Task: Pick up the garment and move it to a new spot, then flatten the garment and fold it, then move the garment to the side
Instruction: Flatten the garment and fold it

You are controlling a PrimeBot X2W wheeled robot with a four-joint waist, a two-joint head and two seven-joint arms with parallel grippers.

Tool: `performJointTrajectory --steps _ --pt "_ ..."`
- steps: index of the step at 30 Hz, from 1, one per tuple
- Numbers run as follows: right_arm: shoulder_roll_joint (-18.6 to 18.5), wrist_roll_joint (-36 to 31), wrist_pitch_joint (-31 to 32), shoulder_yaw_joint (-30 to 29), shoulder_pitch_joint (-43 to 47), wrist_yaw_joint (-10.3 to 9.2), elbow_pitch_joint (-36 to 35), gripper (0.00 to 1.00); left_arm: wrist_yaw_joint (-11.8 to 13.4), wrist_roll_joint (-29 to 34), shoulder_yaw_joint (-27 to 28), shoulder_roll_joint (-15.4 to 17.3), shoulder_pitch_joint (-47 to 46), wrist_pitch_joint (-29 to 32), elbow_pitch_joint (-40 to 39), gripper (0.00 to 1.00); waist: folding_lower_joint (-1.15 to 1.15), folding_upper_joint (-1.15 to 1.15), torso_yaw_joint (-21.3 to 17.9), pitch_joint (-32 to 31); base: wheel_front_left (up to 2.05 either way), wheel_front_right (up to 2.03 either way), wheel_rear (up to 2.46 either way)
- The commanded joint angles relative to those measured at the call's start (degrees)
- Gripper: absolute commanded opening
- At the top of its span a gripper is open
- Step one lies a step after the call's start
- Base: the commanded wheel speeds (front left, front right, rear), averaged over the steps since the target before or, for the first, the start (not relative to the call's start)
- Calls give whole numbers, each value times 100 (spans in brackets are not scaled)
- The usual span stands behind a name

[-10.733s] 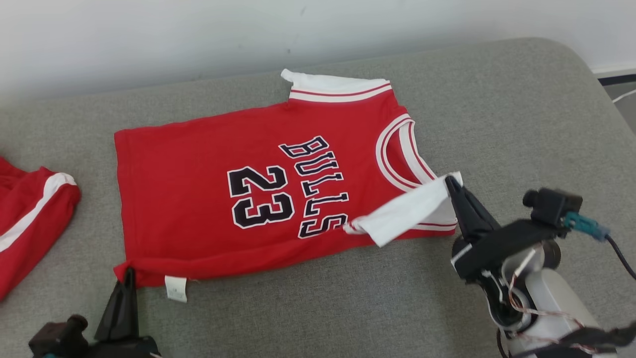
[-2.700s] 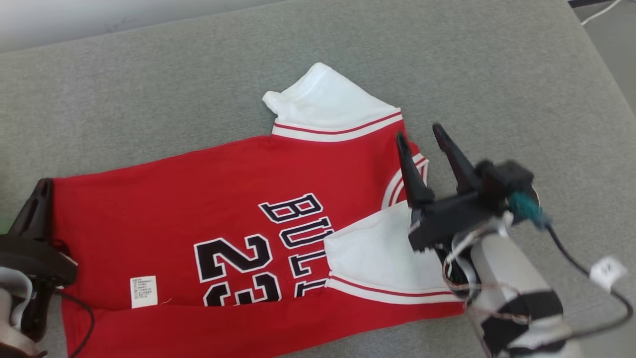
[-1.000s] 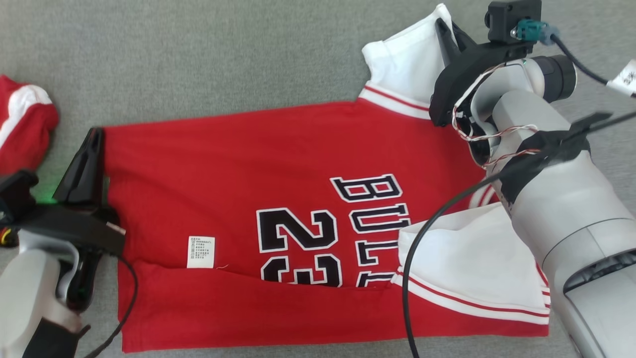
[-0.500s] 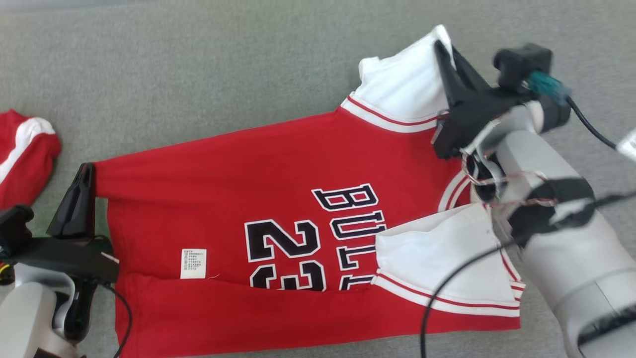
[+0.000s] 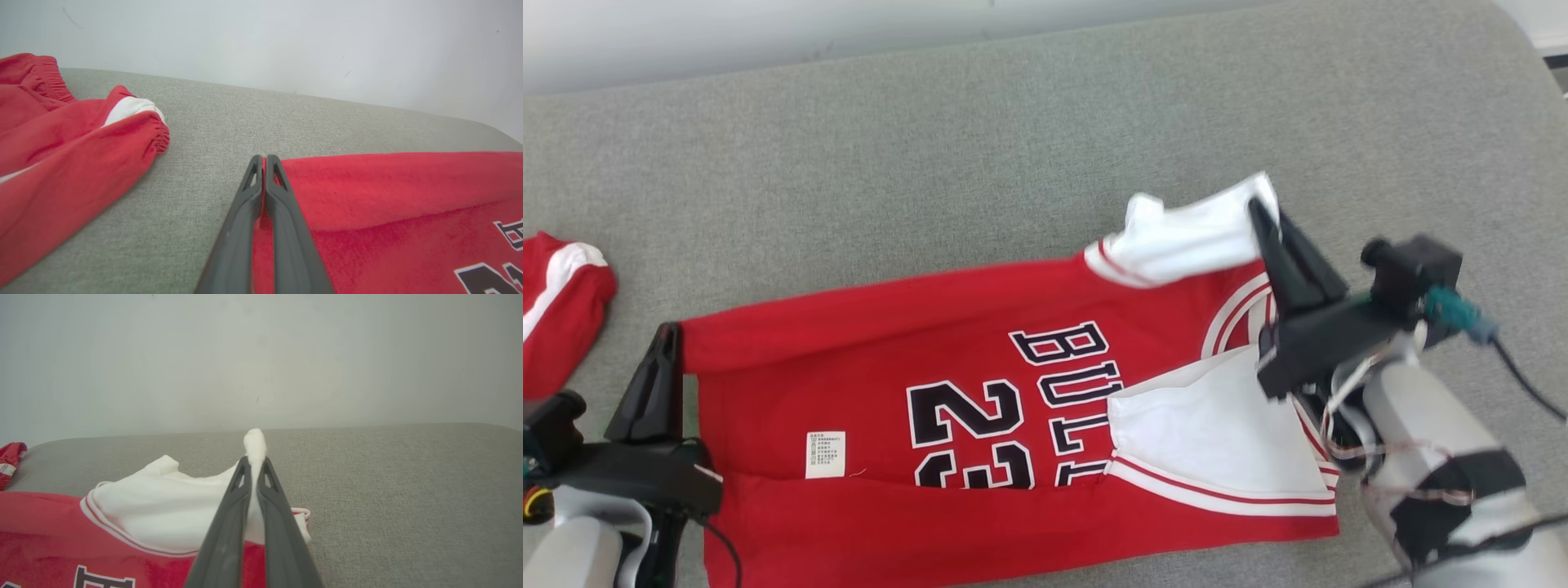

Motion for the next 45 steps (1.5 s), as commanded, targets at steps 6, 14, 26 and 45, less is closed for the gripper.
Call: performJointTrajectory --steps 6,14,26,45 --pt "-131 -32 -11 -12 693 -6 -634 0 82 -70 22 -37 367 -51 -159 0 1 0 -28 -157 0 0 0" --pt "-424 174 -11 87 1511 -6 -1181 0 105 65 -38 -246 848 -72 -358 0 1 0 55 -351 0 0 0" --pt "-733 586 -11 530 1885 -6 -1081 0 -2 184 82 -593 1291 -86 -221 0 1 0 119 -477 0 0 0" --pt "-897 826 11 787 2032 -6 -1052 100 -158 641 585 -993 1508 -75 -217 100 1 0 158 -745 0 0 0"
